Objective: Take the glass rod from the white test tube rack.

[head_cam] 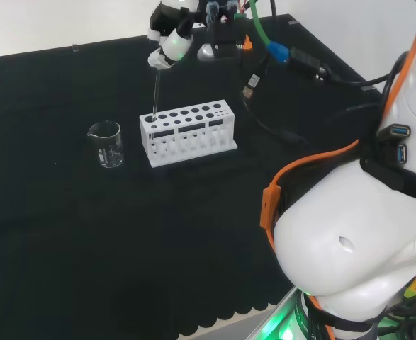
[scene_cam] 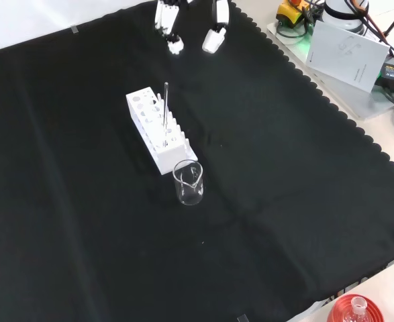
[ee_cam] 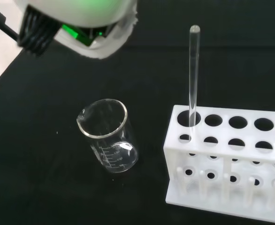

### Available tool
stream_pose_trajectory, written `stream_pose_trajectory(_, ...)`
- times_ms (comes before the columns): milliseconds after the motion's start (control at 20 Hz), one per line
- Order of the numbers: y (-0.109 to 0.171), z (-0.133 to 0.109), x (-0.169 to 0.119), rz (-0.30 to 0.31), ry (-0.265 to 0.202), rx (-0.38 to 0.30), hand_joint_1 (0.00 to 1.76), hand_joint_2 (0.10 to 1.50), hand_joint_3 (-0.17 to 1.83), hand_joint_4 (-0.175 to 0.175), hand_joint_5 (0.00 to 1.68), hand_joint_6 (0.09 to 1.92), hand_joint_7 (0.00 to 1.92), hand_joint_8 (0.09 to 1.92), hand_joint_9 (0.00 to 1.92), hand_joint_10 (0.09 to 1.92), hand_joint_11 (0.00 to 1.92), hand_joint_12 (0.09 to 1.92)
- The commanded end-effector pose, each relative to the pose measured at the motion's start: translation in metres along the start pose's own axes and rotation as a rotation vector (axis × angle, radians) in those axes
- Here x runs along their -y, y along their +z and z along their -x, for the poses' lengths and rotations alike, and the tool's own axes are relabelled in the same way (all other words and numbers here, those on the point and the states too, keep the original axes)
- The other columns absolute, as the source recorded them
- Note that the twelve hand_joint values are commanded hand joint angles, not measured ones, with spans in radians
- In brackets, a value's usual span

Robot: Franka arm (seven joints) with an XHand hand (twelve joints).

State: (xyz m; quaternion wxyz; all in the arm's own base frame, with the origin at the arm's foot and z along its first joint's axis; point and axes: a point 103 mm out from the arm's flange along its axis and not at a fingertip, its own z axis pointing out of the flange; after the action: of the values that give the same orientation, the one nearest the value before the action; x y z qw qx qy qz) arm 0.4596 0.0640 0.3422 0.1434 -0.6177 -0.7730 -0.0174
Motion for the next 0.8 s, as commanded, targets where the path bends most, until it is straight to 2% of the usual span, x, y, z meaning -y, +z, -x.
stream_pose_trajectory(50,0.015,0.005,-0.023,-0.036,-0.041,0.019,1.03,0.54,0.65,-0.175,0.63,0.87,0.86,0.79,0.94,0.7,0.84,1.21)
stream_pose_trajectory(250,0.018,0.013,-0.033,-0.047,-0.04,0.024,1.01,0.53,0.65,-0.175,0.55,0.91,0.82,0.82,0.9,0.73,0.8,1.23)
stream_pose_trajectory(400,0.01,0.02,-0.038,-0.018,-0.052,0.001,1.0,0.53,0.65,-0.175,0.52,0.92,0.8,0.83,0.88,0.74,0.79,1.23)
stream_pose_trajectory(800,0.007,0.035,-0.044,-0.049,-0.095,0.055,0.98,0.52,0.65,-0.175,0.44,0.93,0.78,0.84,0.85,0.77,0.76,1.25)
